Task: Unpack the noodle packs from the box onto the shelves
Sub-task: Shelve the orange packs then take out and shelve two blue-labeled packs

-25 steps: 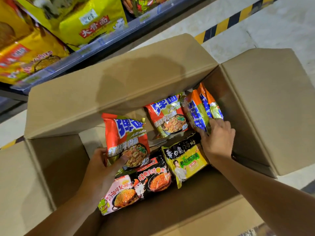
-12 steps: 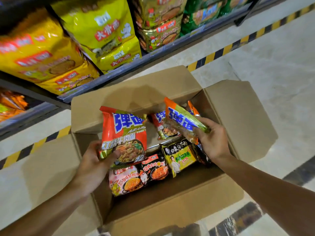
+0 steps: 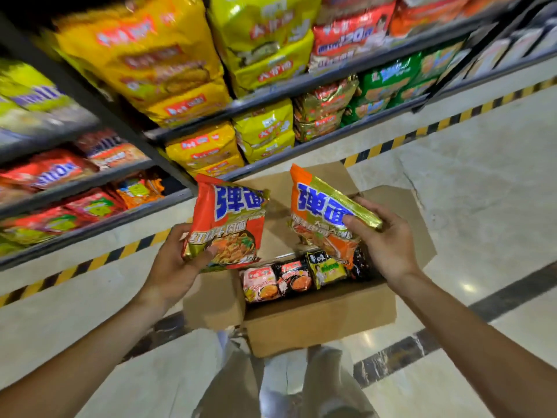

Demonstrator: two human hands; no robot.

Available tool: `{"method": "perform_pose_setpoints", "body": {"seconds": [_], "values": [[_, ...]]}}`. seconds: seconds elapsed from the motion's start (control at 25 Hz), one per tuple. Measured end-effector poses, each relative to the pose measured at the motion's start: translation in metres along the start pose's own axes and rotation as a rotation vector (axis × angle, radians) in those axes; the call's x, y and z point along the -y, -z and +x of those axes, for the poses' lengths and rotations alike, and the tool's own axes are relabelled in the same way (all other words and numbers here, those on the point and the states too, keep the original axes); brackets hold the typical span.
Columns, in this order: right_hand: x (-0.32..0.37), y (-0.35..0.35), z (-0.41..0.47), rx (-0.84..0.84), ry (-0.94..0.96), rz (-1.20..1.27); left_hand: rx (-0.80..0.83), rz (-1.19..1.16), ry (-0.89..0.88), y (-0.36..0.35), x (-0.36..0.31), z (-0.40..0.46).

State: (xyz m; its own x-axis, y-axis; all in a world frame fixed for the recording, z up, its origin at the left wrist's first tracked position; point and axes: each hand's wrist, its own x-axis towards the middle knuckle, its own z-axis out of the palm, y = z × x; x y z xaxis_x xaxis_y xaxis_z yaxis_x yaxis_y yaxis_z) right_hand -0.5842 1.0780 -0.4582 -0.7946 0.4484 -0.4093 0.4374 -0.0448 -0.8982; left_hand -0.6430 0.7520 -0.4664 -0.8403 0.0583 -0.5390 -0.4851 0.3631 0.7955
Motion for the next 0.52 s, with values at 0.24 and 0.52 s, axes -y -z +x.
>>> {"method": "perform_pose_setpoints", "body": {"seconds": [0.24,0.52], "values": [[0.138,-0.028,-0.101,-0.005,0.06,0.019,-0.017,-0.023,-0.061,0.108,-0.076,-0.102],[0.231,-0.045,-0.179,0.01,0.115,0.072,-0.077,-0.147,-0.161,0.165,-0.137,-0.192]]}}
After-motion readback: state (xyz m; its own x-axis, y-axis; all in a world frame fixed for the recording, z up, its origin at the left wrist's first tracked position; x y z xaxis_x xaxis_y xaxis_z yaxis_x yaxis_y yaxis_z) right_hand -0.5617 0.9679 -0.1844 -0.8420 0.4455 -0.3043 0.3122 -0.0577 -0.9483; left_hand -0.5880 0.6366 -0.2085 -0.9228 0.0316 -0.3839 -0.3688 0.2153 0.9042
